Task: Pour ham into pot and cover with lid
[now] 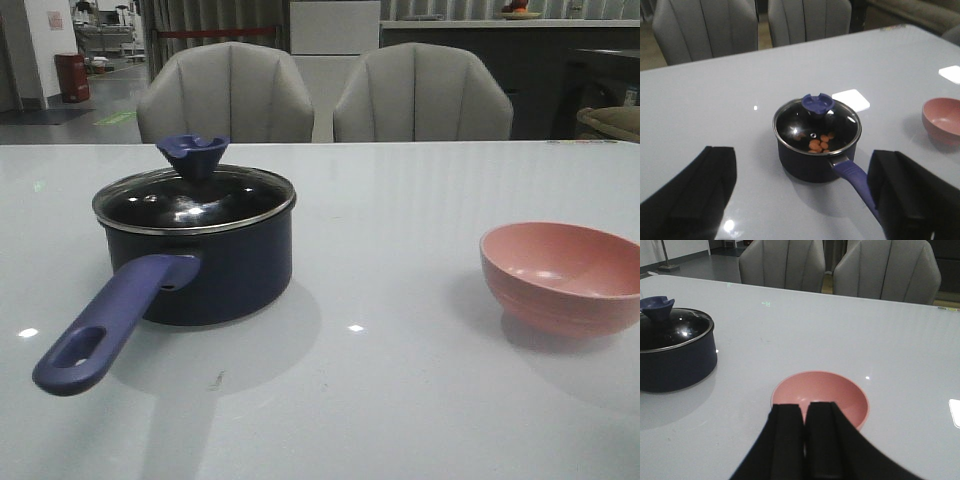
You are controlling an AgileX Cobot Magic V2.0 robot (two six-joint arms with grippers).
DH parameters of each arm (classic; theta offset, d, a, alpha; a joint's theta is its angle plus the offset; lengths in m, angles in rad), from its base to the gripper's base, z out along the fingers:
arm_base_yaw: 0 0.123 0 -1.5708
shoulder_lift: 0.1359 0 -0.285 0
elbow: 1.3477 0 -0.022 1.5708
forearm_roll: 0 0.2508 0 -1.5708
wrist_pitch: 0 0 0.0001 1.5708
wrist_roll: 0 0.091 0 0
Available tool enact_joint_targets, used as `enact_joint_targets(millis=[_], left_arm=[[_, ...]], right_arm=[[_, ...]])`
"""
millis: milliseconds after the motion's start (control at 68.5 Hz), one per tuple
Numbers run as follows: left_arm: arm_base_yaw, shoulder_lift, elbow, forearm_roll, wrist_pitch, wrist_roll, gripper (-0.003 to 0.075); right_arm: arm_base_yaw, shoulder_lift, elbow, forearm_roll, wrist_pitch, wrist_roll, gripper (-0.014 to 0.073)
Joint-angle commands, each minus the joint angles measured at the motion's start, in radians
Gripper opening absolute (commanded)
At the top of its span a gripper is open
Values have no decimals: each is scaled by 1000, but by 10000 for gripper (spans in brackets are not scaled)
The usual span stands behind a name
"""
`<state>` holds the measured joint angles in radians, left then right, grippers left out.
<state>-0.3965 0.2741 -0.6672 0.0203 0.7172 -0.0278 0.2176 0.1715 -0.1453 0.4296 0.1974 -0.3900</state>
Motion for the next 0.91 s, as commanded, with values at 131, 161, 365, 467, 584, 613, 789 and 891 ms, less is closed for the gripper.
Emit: enact_joint_targets(millis=[131, 161, 365, 467, 584, 613, 789, 891], left_arm=[[-6, -236, 183, 10, -176, -2, 549], [-6, -252, 207, 10, -189, -2, 529], [-6, -264, 281, 13, -244, -2, 232], [-6, -264, 292, 11, -269, -2, 113], [-6, -264, 292, 11, -271, -2, 116], [-6, -264, 292, 11, -271, -2, 114], [-6, -264, 292, 11, -271, -2, 113], [-6, -264, 292, 11, -271, -2, 113]], right_arm=[[0, 7, -29, 10, -74, -5, 162], [0, 7, -29, 10, -74, -5, 162], [0, 7, -29, 10, -74, -5, 162], [0, 7, -29, 10, -74, -5, 162], [0, 7, -29, 10, -74, -5, 162], [0, 7, -29, 10, -74, -5, 162], [0, 7, -29, 10, -74, -5, 162], [0, 7, -29, 10, -74, -5, 162]])
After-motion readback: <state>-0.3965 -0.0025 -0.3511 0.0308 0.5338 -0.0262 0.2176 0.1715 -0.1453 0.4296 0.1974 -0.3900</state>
